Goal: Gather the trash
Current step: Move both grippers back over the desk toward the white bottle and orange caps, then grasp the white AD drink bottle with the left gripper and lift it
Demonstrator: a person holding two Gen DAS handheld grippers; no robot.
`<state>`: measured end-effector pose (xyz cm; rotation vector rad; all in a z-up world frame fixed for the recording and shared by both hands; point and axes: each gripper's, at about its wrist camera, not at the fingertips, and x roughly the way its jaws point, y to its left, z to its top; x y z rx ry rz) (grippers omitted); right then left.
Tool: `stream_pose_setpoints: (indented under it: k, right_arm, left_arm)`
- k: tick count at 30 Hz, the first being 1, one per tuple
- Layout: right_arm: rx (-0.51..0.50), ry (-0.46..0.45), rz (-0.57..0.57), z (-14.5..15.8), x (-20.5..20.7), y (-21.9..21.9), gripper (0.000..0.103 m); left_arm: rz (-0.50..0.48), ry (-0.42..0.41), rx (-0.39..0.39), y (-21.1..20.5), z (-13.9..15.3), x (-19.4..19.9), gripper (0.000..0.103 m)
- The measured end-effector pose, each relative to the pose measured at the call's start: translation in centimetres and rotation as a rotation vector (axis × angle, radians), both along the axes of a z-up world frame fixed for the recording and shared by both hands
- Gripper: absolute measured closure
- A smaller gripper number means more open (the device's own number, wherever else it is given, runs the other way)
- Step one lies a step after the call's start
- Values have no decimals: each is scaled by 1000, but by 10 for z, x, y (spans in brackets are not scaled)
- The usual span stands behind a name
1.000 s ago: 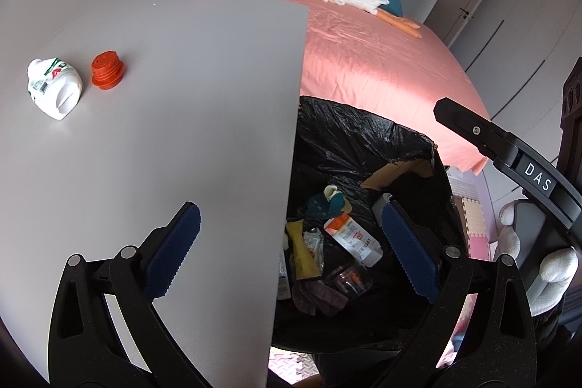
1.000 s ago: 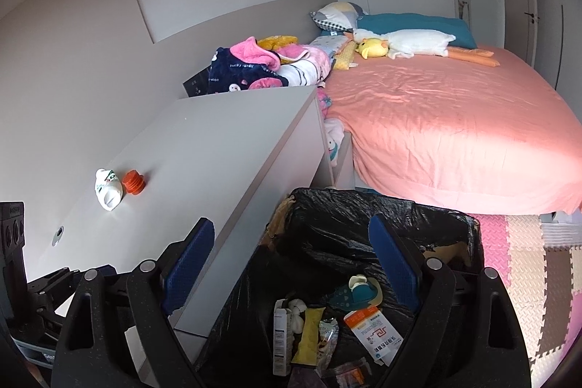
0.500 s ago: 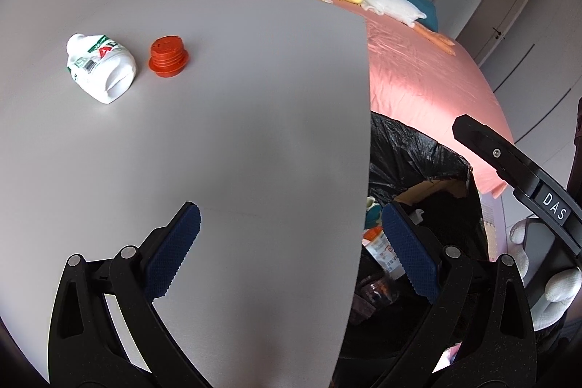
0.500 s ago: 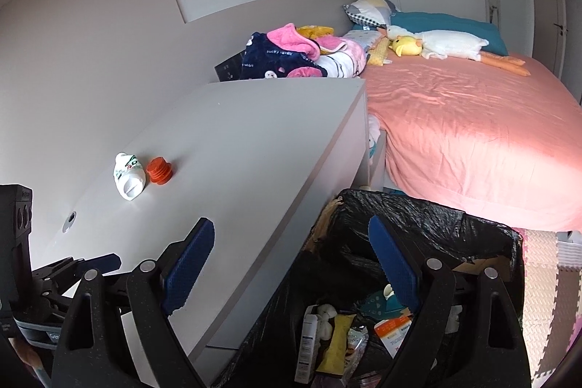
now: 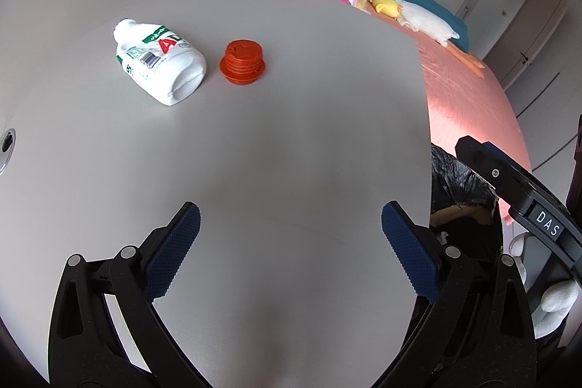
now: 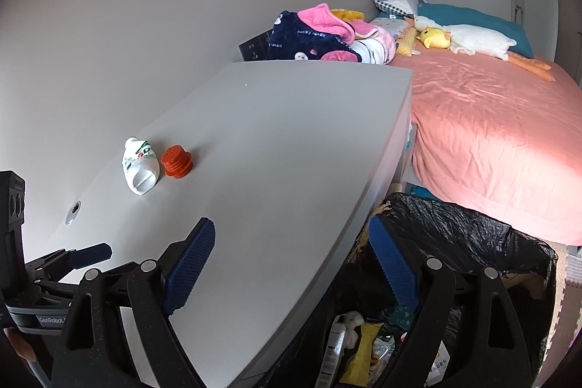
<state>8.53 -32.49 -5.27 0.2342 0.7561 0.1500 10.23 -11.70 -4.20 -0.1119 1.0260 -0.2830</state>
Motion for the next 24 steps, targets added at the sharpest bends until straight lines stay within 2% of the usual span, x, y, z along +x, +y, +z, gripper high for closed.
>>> stream_pose_setpoints:
  k: [10,24]
  right_arm:
    - [-5,19,41,-4,30,25,16]
    - [-37,40,119,-12,70,65,16]
  left_arm:
    - [84,1,9,27,-1,26,7]
    - [142,26,7,56,-14,72,7]
